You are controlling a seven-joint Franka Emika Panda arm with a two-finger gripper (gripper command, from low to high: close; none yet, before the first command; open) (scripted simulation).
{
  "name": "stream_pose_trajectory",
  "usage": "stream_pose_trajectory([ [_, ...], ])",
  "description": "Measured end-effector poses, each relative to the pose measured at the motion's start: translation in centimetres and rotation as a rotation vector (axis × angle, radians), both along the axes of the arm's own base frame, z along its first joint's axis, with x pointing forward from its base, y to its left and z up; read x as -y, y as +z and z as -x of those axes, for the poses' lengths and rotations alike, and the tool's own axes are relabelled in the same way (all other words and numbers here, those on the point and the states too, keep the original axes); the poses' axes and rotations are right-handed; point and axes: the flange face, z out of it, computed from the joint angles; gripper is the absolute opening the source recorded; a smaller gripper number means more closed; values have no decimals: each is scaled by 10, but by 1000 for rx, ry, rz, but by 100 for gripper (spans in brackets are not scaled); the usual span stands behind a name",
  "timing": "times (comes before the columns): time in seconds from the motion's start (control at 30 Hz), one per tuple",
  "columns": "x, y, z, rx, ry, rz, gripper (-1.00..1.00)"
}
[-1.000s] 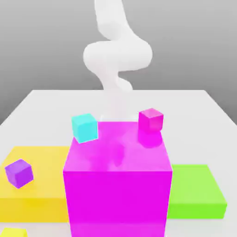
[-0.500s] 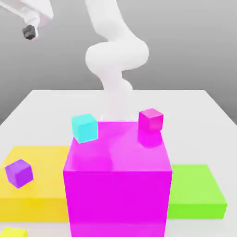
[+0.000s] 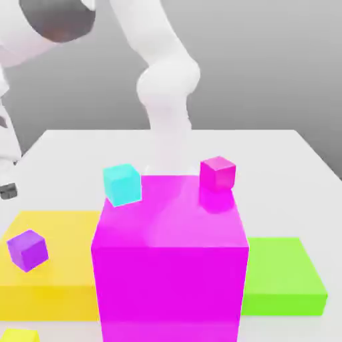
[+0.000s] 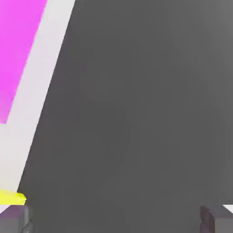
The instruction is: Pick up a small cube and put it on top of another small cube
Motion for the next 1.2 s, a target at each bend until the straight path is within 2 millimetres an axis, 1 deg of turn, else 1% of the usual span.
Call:
stream_pose_trajectory([
  [0.2, 4, -62, -10, -35, 263, 129, 0],
  [0.4, 8, -118, -13, -79, 542, 250, 0],
  [0.53, 12, -152, -12, -114, 735, 326, 0],
  [0.73, 22, -197, -8, -172, 1025, 424, 0],
  [0.77, 23, -210, -8, -176, 1043, 430, 0],
  [0.83, 24, -243, -8, -179, 1058, 434, 0],
  [0.87, 24, -255, -7, -180, 1061, 435, -100],
  [1.03, 24, -255, -7, -183, 1061, 440, -100],
  [1.07, 24, -261, -7, -183, 1063, 440, -100],
  [1.1, 24, -255, -7, -182, 1063, 440, -100],
  [1.13, 24, -242, -7, -182, 1062, 440, -100],
  [1.2, 25, -211, -7, -183, 1060, 439, -100],
])
